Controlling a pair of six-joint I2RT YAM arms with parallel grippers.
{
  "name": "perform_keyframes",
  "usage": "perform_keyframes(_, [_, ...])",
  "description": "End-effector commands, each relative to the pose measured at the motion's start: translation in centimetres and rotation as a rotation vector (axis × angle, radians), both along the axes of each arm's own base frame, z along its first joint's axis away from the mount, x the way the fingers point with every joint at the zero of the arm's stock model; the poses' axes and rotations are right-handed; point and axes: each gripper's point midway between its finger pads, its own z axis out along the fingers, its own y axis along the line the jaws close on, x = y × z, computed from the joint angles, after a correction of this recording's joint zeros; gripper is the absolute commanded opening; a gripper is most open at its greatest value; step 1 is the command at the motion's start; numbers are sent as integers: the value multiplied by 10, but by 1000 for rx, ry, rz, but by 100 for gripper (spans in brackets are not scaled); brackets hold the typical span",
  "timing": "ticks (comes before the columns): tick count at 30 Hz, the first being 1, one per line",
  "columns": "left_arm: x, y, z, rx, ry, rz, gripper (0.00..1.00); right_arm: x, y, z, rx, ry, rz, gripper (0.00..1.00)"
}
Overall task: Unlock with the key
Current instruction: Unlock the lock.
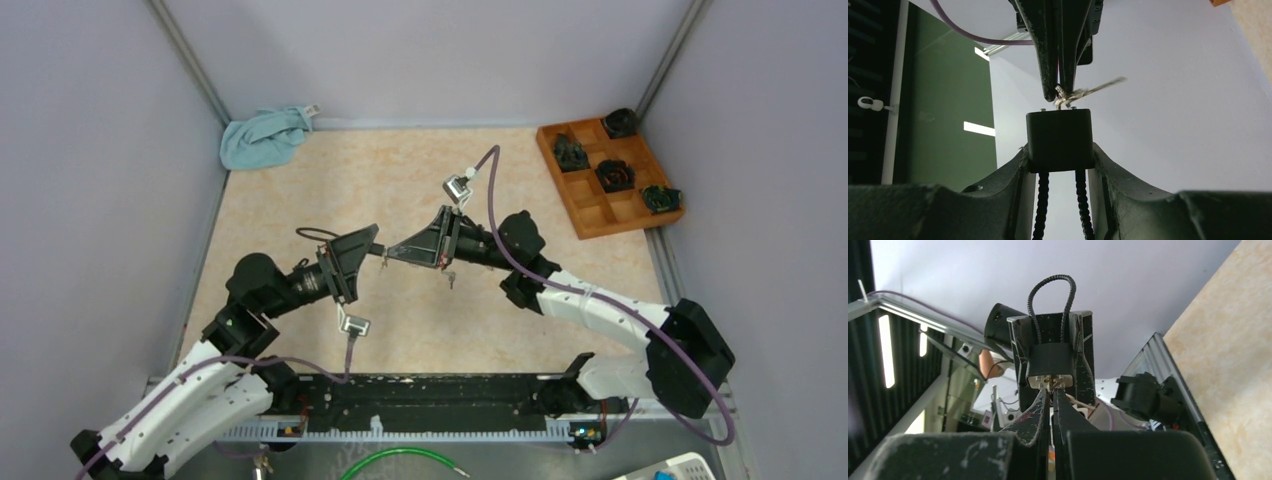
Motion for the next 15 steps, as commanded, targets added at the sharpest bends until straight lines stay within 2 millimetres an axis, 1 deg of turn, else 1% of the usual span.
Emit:
perform_keyframes(1, [-26, -14, 7, 10, -106, -128, 0, -6, 0, 30, 93, 16, 54, 0])
perform_keyframes(2, [-26, -14, 7, 9, -108, -128, 0, -7, 1, 29, 89, 33, 66, 1])
perform_keyframes(3, [-26, -14, 8, 8, -106, -126, 0, -7, 1, 28, 89, 45, 78, 5])
perform_keyframes(5, [-25, -13, 10, -1, -97, -124, 0, -8, -1, 28, 88, 53, 84, 17])
perform_keyframes(6, [-25, -12, 11, -5, -91, -121, 0, -6, -3, 29, 87, 51, 73, 23])
perform_keyframes(9, [-24, -11, 11, -9, -66, -116, 0, -1, -11, 31, 61, 24, 15, 35])
perform_keyframes(12, [-23, -10, 11, -6, -46, -111, 0, 3, -20, 32, 23, -12, -40, 46])
perform_keyframes(14, [-22, -10, 10, -5, -20, -110, 0, 3, -25, 34, -1, -43, -61, 60])
perform_keyframes(15, [-22, -10, 9, -2, -1, -109, 0, 3, -26, 33, -27, -100, -84, 65])
